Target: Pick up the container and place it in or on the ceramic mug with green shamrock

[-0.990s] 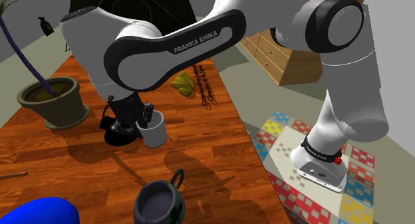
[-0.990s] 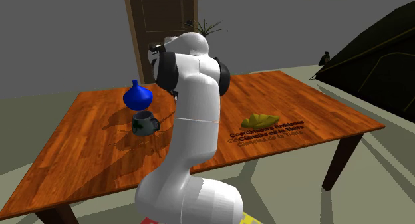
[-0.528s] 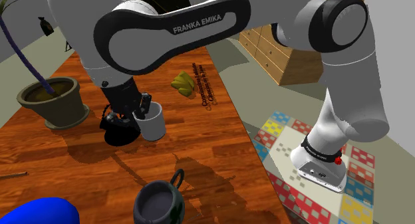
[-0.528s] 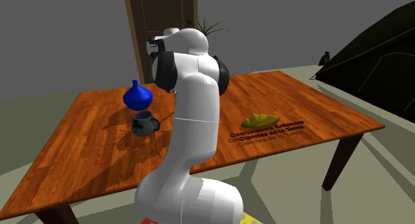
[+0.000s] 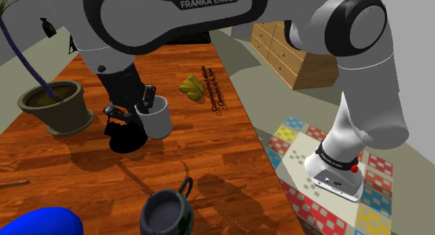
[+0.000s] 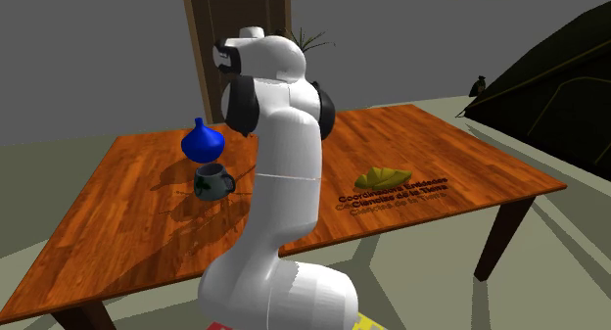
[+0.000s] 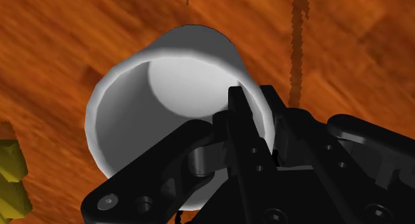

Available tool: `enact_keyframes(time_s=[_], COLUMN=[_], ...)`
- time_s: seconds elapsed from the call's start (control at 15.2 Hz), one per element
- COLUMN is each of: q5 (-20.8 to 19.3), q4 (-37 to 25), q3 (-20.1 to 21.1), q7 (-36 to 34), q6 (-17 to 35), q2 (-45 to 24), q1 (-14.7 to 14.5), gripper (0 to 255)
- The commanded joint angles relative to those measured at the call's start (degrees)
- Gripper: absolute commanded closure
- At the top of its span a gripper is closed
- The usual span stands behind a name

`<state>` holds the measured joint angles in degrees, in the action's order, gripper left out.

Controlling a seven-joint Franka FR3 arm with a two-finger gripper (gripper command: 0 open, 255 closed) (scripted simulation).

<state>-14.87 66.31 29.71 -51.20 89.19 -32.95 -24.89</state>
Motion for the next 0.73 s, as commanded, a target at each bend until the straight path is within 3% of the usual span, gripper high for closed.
enact_keyframes(time_s=[0.0,0.33,0.66], q5=[-0.06,-0.43,1.22], q4=[-1.96,-7.28,-0.98], q3=[0.01,-0.12,1.81], q7=[0.09,0.34,-5.07], q6=[-1.72,-5.87,-4.10], q2=[-0.20,-1.24,3.17], q1=[-0.42,-1.65,-3.75], gripper=[255,255,255])
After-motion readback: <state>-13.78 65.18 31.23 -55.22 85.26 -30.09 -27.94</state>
